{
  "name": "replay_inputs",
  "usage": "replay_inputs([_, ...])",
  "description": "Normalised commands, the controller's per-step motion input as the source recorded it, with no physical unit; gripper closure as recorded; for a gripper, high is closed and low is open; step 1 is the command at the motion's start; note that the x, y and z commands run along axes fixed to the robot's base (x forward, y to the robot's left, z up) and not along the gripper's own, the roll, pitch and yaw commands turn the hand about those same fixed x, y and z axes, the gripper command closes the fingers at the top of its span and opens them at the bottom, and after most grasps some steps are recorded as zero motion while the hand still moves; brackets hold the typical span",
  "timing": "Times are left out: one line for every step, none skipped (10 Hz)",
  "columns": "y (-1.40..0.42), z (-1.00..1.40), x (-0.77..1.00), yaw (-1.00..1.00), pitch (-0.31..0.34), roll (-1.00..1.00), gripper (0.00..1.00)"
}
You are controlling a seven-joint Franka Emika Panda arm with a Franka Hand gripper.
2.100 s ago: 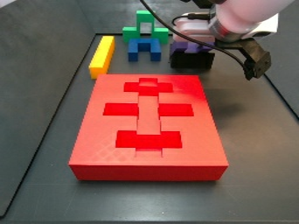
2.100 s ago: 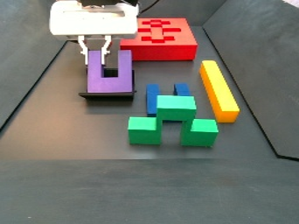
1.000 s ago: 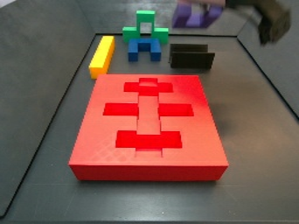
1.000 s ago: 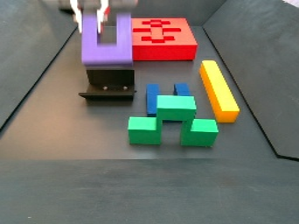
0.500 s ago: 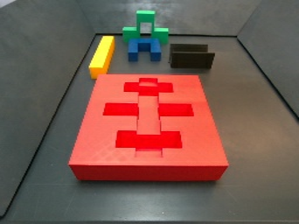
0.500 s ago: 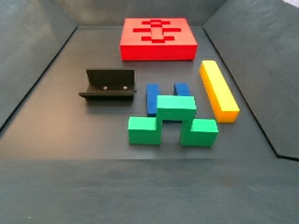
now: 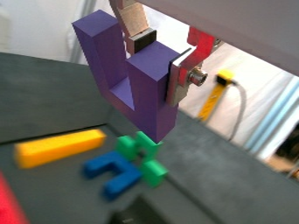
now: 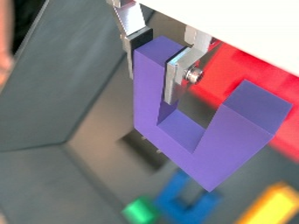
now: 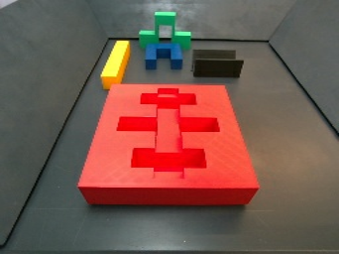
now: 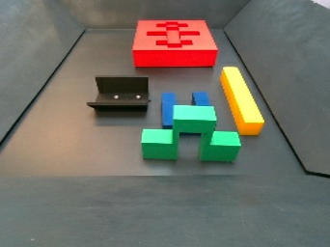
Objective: Pick up the purple object. Move up. Place the purple object on the fixture. Regrasp the purple object. Move to above the board. Insert the purple object.
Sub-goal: Move to above the board, then insert the purple object.
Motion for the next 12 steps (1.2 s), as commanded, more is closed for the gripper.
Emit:
replay_inputs([-1.4,0.27,-1.27,0.0,-0.004,-1.0,1.0])
replay_inputs([-1.4,0.26,-1.31,0.01,-0.011,-1.0,1.0])
replay_inputs([-0.6,0.11,-0.59,0.0,-0.022,-1.0,1.0])
replay_inputs([-0.22,0.03,-0.26,0.01,-0.023,-1.0,1.0])
replay_inputs([-0.08,0.01,-0.11,-0.01,-0.005,-1.0,1.0])
replay_inputs([-0.07,0.03,-0.09,-0.01,-0.017,-1.0,1.0])
replay_inputs([-0.01,0.0,-0.09,0.0,-0.044,-0.77,1.0])
replay_inputs([0.01,0.0,-0.08,0.0,-0.062,-0.5,1.0])
replay_inputs([0.01,0.01,-0.07,0.0,-0.061,-0.38,1.0])
replay_inputs([0.01,0.0,-0.05,0.0,-0.055,-0.26,1.0])
replay_inputs([0.0,0.0,0.03,0.0,0.0,0.0,1.0])
replay_inputs([0.0,-0.16,0.18,0.0,-0.056,-0.02,1.0])
